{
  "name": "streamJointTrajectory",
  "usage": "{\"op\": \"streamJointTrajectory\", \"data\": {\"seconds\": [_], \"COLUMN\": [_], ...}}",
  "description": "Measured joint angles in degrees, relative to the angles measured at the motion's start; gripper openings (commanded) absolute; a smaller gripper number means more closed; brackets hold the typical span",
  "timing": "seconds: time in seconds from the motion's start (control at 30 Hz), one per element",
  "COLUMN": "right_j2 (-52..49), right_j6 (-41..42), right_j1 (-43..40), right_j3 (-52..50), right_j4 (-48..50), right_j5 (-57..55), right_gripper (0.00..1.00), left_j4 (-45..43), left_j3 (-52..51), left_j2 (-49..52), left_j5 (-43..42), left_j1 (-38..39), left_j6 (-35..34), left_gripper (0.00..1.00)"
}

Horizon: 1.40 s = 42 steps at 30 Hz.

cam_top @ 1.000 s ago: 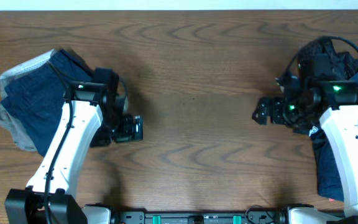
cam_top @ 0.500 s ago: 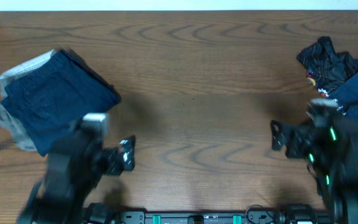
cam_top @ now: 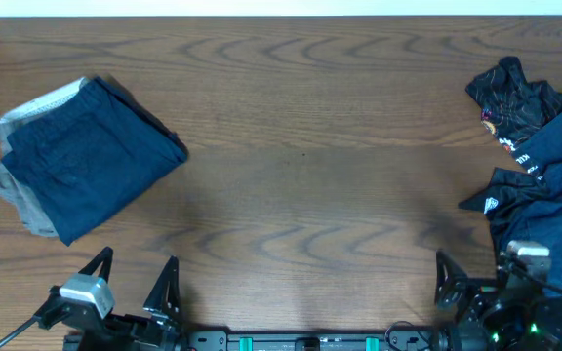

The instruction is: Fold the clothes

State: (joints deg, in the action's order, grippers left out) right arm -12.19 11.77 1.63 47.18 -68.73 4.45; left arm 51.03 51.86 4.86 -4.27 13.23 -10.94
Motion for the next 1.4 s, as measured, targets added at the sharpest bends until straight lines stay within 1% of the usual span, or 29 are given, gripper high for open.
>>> {"op": "streamJointTrajectory", "data": {"seconds": [0.47,0.57,0.67,0.73,0.9,0.93,1.17,1.23,1.33,1.4], "right_j2": [0.0,0.9,3.3,5.2,11.0,11.4,11.5,11.6,11.3,11.0], "right_j6": [0.7,0.8,-0.9,-2.8,-7.3,-7.9,-10.6,-11.0,-11.2,-11.2], "right_j1": [0.0,0.0,0.1,0.1,0.1,0.1,0.1,0.1,0.1,0.1], "right_j3": [-0.1,-0.6,-3.3,-6.3,-18.5,-21.5,-37.4,-41.8,-46.5,-46.6], "right_j4": [-0.5,1.7,9.0,15.7,33.6,38.6,61.9,65.3,64.2,65.0], "right_j5": [0.0,0.0,0.0,0.0,0.1,0.1,0.1,0.1,0.0,0.0], "right_gripper": [0.99,0.99,0.99,0.99,0.99,0.99,0.99,0.99,0.99,0.99], "left_j4": [0.0,0.0,0.0,0.0,0.1,0.1,0.1,0.1,0.1,0.0], "left_j3": [0.0,0.0,-0.1,-0.2,-0.5,-0.5,-0.6,-0.6,-0.6,-0.7], "left_j2": [0.0,0.0,0.0,0.0,0.0,0.0,0.0,0.0,0.0,0.0], "left_j5": [0.0,0.0,0.0,0.0,0.0,0.0,0.0,0.0,0.0,0.0], "left_j1": [0.0,0.0,0.0,0.0,0.0,0.0,0.0,0.0,0.0,0.0], "left_j6": [0.0,0.0,0.0,0.0,0.0,0.0,0.0,0.0,0.0,0.0], "left_gripper": [0.98,0.98,0.98,0.98,0.98,0.98,0.98,0.98,0.98,0.98]}}
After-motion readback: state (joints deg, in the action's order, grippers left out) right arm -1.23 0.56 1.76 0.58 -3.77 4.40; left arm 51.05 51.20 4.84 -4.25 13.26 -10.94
